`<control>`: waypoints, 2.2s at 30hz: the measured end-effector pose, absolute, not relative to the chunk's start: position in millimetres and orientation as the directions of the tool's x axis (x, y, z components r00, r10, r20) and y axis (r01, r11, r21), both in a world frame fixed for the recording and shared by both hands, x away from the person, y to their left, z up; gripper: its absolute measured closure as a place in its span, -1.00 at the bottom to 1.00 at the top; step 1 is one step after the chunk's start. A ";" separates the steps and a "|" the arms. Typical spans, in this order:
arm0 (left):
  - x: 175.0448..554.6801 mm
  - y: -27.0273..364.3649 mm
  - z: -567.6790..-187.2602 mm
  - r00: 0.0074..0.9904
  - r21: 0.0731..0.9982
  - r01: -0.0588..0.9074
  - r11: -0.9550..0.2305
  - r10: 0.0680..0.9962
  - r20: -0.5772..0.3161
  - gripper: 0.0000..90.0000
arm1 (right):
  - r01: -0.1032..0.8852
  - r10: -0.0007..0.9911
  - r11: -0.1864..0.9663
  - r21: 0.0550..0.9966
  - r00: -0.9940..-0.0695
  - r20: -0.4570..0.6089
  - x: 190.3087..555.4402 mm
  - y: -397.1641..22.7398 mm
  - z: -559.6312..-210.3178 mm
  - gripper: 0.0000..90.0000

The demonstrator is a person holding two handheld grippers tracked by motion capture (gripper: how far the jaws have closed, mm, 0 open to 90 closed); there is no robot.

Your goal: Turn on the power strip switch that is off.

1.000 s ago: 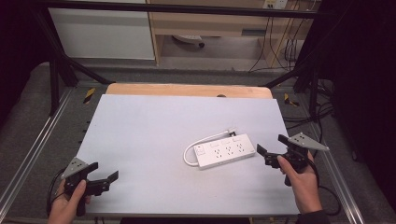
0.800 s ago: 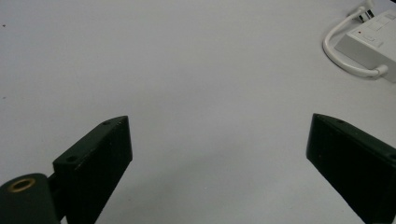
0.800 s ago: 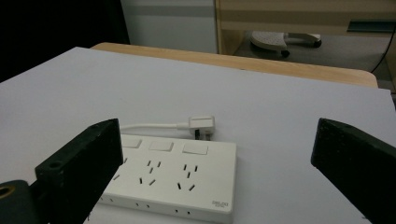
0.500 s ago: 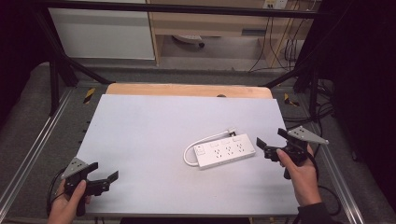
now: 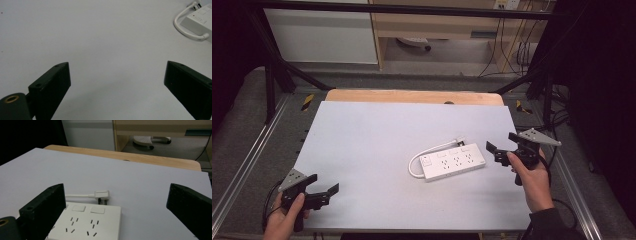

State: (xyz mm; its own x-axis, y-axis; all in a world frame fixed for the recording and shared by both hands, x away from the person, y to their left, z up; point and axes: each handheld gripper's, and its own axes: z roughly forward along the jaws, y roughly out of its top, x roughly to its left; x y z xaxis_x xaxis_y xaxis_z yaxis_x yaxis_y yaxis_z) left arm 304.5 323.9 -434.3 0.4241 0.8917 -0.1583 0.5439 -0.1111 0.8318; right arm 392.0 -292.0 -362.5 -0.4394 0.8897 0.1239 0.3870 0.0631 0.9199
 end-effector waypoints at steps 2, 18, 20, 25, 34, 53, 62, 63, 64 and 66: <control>304.2 323.8 -434.3 0.424 0.832 0.543 -0.111 0.892 -0.158 -0.85 | 0.392 0.890 0.063 0.918 -0.437 0.126 394.5 -291.4 -362.7 -0.94; 304.4 323.4 -434.8 0.427 0.829 0.545 -0.122 0.892 -0.150 -0.85 | 0.432 0.891 0.078 0.899 -0.435 0.131 418.4 -287.8 -366.7 -0.93; 304.4 323.3 -434.8 0.428 0.830 0.545 -0.122 0.891 -0.149 -0.85 | 0.434 0.892 0.076 0.898 -0.433 0.134 419.5 -286.8 -366.8 -0.93; 304.4 323.3 -435.0 0.429 0.830 0.544 -0.125 0.892 -0.146 -0.85 | 0.440 0.890 0.086 0.894 -0.437 0.129 425.4 -284.1 -368.4 -0.91; 304.5 322.8 -435.4 0.429 0.829 0.545 -0.128 0.892 -0.144 -0.85 | 0.450 0.888 0.091 0.889 -0.440 0.131 433.6 -279.9 -368.8 -0.83; 304.5 321.9 -435.7 0.434 0.826 0.546 -0.141 0.891 -0.135 -0.85 | 0.486 0.884 0.095 0.869 -0.442 0.150 443.8 -275.1 -375.0 -0.20; 304.7 323.3 -436.0 0.429 0.825 0.548 -0.141 0.893 -0.133 -0.85 | 0.499 0.885 0.121 0.858 -0.446 0.135 447.5 -269.1 -380.5 0.08; 304.6 323.1 -436.0 0.429 0.823 0.549 -0.143 0.894 -0.131 -0.85 | 0.499 0.883 0.130 0.857 -0.451 0.129 447.9 -268.3 -381.2 0.11; 304.7 323.1 -436.2 0.431 0.822 0.549 -0.148 0.893 -0.127 -0.85 | 0.499 0.883 0.130 0.857 -0.451 0.129 447.9 -268.3 -381.2 0.11; 304.8 322.8 -436.5 0.429 0.822 0.551 -0.146 0.894 -0.129 -0.85 | 0.497 0.881 0.131 0.858 -0.455 0.129 448.1 -266.0 -383.3 0.21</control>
